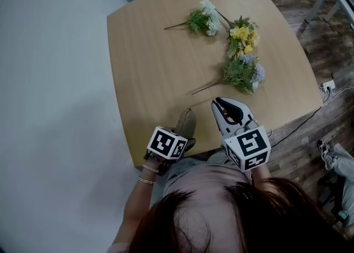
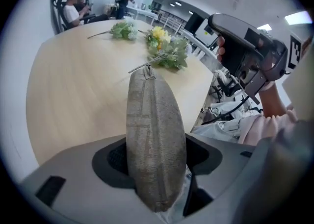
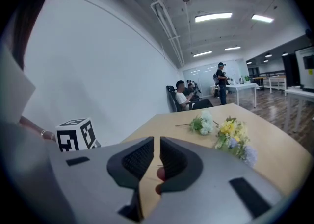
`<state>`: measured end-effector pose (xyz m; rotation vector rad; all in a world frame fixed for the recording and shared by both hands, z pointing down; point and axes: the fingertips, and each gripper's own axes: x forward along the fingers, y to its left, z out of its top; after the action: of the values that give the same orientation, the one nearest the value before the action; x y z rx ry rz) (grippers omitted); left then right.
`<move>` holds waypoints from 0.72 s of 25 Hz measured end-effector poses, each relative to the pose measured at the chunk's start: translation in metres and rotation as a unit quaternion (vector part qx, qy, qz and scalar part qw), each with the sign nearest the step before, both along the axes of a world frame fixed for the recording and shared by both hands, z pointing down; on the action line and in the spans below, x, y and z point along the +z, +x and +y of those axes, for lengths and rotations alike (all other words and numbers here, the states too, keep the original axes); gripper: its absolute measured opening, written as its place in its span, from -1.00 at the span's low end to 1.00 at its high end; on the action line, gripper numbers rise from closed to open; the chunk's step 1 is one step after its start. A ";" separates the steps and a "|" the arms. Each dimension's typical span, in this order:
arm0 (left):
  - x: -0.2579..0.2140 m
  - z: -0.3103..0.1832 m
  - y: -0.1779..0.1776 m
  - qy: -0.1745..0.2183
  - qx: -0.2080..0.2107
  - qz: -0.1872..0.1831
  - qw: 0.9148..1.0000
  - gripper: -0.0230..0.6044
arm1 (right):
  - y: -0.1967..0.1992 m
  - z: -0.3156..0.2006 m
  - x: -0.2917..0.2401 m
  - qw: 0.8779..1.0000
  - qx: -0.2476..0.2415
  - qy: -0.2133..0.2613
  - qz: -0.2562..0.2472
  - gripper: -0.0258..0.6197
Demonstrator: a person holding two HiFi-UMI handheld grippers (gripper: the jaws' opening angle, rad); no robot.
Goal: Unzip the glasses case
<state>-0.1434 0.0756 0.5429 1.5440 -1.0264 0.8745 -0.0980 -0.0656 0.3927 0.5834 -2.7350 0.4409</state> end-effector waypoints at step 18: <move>-0.046 0.025 -0.024 -0.037 0.183 -0.145 0.972 -0.02 | -0.011 0.035 0.023 0.996 -0.080 -0.041 -0.003 -0.77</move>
<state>-0.1675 0.1006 0.4967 1.5979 -0.9113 1.4133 -0.1091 -0.0309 0.4152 0.3385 -2.7278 0.5131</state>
